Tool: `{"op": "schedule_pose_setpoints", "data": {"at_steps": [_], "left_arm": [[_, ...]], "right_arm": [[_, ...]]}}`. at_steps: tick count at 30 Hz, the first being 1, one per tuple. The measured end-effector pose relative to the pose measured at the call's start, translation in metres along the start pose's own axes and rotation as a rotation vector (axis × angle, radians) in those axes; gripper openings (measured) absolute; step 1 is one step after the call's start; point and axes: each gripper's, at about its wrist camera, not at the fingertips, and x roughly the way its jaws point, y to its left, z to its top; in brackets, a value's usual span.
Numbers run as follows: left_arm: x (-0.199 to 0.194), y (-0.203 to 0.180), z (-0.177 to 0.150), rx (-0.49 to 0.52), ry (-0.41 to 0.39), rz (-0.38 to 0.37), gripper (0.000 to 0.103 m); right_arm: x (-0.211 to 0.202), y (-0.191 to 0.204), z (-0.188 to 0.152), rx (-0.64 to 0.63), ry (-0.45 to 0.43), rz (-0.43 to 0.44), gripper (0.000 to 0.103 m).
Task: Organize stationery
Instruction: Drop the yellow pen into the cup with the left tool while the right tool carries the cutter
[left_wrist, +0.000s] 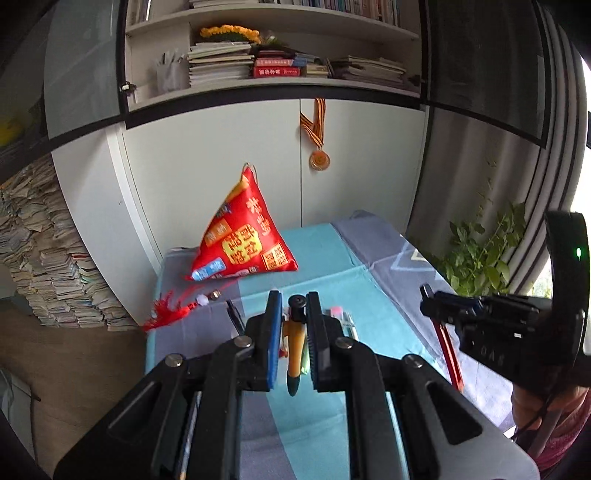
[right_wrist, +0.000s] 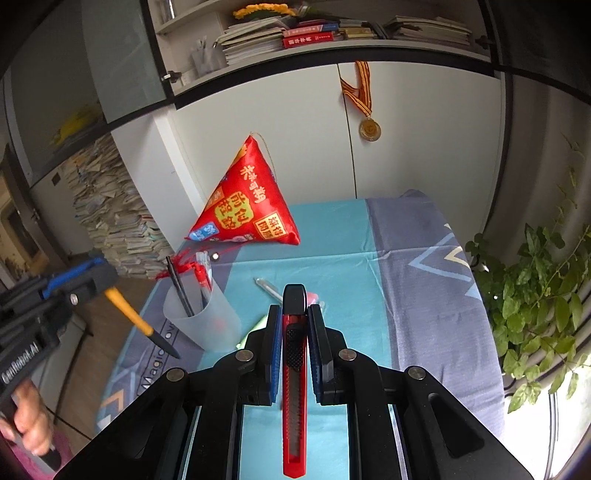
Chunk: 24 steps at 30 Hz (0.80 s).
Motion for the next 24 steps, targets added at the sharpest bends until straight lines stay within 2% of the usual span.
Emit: {"op": "schedule_pose_setpoints", "data": {"at_steps": [6,9,12,16,24], "left_arm": [[0.007,0.022,0.025,-0.040,-0.032,0.057,0.011],[0.022,0.027,0.030,-0.043,-0.014,0.076,0.011],[0.043,0.027,0.024,-0.031,0.016,0.079,0.011],[0.069,0.024,0.011,-0.005,0.052,0.121,0.011],[0.098,0.028,-0.013,-0.018,0.159,0.086,0.013]], "right_arm": [[-0.003,0.003,-0.001,-0.010,-0.002,0.000,0.015],[-0.005,0.005,0.000,-0.014,-0.007,-0.001,0.015],[-0.005,0.005,0.000,-0.014,-0.009,-0.004,0.015],[-0.003,0.004,-0.001,-0.010,-0.001,-0.009,0.015],[-0.002,0.009,0.002,-0.011,0.003,0.007,0.015]]}}
